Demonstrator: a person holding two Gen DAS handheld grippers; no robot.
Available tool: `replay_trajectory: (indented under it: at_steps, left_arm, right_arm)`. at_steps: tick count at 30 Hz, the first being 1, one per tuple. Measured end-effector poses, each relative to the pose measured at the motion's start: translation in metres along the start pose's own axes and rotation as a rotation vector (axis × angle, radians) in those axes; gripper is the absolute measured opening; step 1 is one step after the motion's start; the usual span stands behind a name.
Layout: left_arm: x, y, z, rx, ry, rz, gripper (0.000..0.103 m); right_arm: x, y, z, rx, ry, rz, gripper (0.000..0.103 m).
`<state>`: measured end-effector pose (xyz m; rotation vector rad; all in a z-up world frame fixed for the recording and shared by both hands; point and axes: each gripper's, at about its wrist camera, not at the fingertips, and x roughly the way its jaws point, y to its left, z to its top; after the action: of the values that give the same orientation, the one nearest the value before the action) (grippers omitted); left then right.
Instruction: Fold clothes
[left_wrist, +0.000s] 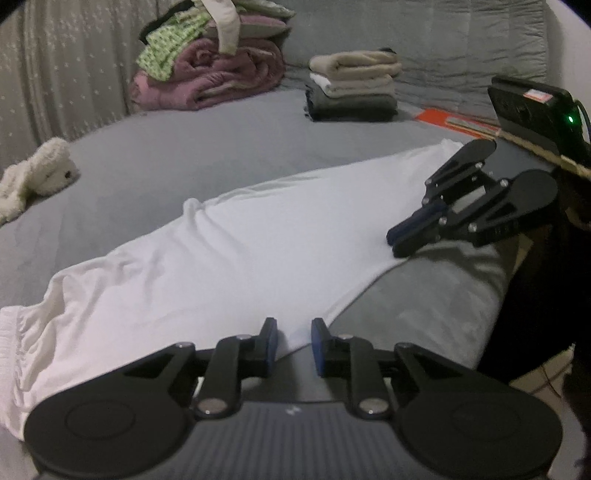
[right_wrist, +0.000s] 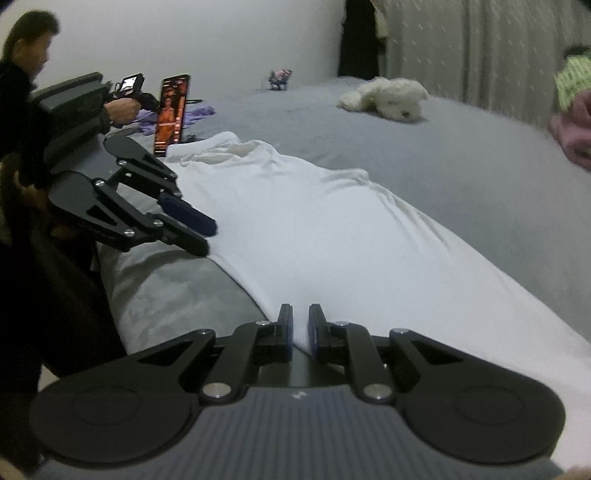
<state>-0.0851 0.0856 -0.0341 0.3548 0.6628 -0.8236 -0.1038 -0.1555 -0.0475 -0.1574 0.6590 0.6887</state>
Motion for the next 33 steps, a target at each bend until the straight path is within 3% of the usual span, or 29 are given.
replay_trajectory:
  at_steps: [2,4,6,11,18,27,33]
  left_arm:
    - [0.000,0.004,0.004,-0.010,0.014,-0.020,0.027]
    - [-0.001,0.005,0.008,-0.019,0.012,-0.025,0.043]
    - [-0.003,0.004,0.011,-0.026,-0.001,-0.012,0.067]
    - [-0.004,0.001,0.020,-0.071,-0.015,0.032,0.087]
    - [0.018,0.010,0.029,-0.211,0.082,0.096,0.090]
    - [0.034,0.021,0.047,-0.349,0.139,0.163,0.094]
    - [0.040,0.024,0.055,-0.400,0.149,0.164,0.094]
  right_arm:
    - [-0.006,-0.005,0.002,0.043,0.019,-0.032,0.020]
    - [-0.012,-0.012,0.003,0.091,0.028,-0.078,0.028]
    - [-0.019,-0.018,0.003,0.133,0.032,-0.125,0.032]
    - [-0.041,-0.032,0.002,0.214,0.059,-0.288,0.047]
    - [-0.077,-0.057,-0.006,0.378,0.053,-0.448,0.064]
    - [-0.119,-0.108,-0.036,0.784,0.068,-0.509,0.066]
    - [-0.155,-0.144,-0.071,1.119,-0.007,-0.545,0.066]
